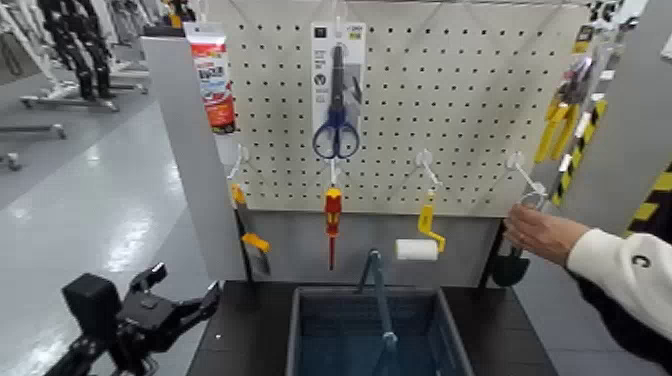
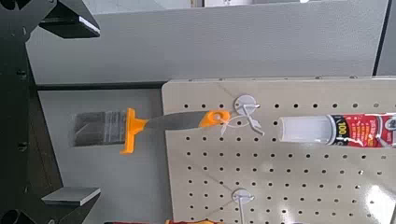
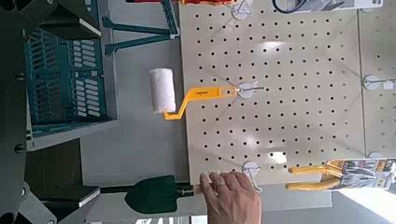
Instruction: Put the yellow paint brush into the crate.
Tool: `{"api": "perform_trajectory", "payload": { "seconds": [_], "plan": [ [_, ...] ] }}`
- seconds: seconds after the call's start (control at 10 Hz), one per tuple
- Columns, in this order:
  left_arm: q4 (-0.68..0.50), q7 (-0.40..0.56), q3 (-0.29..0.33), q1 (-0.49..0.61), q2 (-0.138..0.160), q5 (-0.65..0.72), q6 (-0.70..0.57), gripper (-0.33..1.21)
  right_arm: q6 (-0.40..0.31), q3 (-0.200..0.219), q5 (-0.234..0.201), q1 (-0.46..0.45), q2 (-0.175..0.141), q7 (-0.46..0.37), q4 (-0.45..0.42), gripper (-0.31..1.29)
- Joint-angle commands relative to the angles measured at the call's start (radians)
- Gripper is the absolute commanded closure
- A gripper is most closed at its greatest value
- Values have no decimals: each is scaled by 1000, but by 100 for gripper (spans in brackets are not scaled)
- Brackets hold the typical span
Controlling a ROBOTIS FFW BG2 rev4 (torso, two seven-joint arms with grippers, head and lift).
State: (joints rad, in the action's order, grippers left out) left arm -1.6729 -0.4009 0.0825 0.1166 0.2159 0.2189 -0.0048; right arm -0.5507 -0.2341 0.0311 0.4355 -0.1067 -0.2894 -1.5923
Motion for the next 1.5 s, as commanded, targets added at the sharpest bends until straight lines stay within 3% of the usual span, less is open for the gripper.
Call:
{"api": "perform_trajectory", "payload": {
  "seconds": [0.1, 0.5, 1.1, 1.5],
  "plan": [
    [27, -65, 11, -78, 42, 16, 69, 11, 0, 1, 1, -1, -1, 1, 2, 13],
    [128, -147, -13, -181, 100, 68, 108, 11, -3, -2, 4, -6, -2, 4, 6, 13],
    [295, -274, -139, -367, 169, 116, 134, 11, -6, -10, 12, -17, -7, 4, 14, 13],
    [404, -303, -221, -473, 186, 151, 103, 11, -8, -10, 13, -17, -7, 6, 14, 13]
  ]
}}
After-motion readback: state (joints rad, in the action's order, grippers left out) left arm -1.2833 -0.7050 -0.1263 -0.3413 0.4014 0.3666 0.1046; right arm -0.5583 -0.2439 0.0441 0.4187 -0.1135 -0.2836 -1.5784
